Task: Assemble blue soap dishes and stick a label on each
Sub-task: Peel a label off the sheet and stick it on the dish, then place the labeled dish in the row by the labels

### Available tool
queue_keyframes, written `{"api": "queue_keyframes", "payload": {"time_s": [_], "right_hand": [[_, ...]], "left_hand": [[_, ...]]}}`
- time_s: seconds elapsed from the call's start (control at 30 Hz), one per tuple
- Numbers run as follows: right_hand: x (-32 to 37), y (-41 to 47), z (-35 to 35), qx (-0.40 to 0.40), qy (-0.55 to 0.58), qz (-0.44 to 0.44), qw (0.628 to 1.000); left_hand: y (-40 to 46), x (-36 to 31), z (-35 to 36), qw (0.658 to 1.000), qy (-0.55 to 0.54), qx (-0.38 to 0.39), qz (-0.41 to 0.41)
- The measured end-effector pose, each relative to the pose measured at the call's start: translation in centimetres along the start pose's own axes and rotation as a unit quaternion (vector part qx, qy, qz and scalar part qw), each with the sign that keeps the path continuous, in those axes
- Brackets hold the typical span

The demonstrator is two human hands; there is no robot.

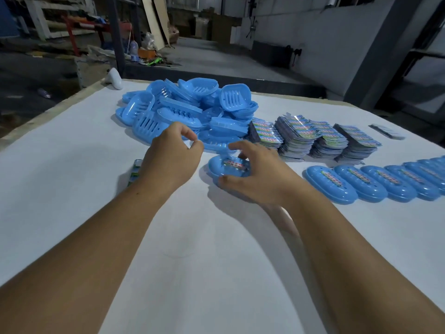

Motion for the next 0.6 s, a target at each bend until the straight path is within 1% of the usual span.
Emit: {"api": "queue_keyframes", "payload": {"time_s": [0.13, 0.23, 0.3, 0.37, 0.6], "right_hand": [[-2.8, -1.0, -1.8, -0.004, -0.08, 0.107, 0.991], [-4.7, -2.4, -3.0, -0.017, -0.11, 0.184, 0.977], [-5.4, -3.4, -3.2, -0.02, -0.117, 0.217, 0.969], [-5.8, -4.0, -3.2, -0.014, -0.114, 0.234, 0.965], [-6.6, -4.0, -3.6, -0.042, -0.097, 0.253, 0.962]], "left_hand": [[-0.3, -0.2, 0.0, 1.0, 0.014, -0.002, 0.009], [-0.6, -0.5, 0.0, 1.0, 0.022, 0.009, 0.021], [-0.8, -0.8, -0.2, 0.999, 0.021, 0.015, 0.025], [-1.0, -1.0, -0.3, 0.999, 0.014, 0.02, 0.028], [-1.5, -1.6, -0.3, 0.998, 0.01, 0.032, 0.044]]}}
Point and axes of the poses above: each hand's wrist, its own y-axis towards the middle knuckle, its own z-axis out of the palm, x = y × z, the point moved 3 cm from there along y, towards the middle knuckle, and after that the axes turned 1 degree about -y, right-handed, at the moved point
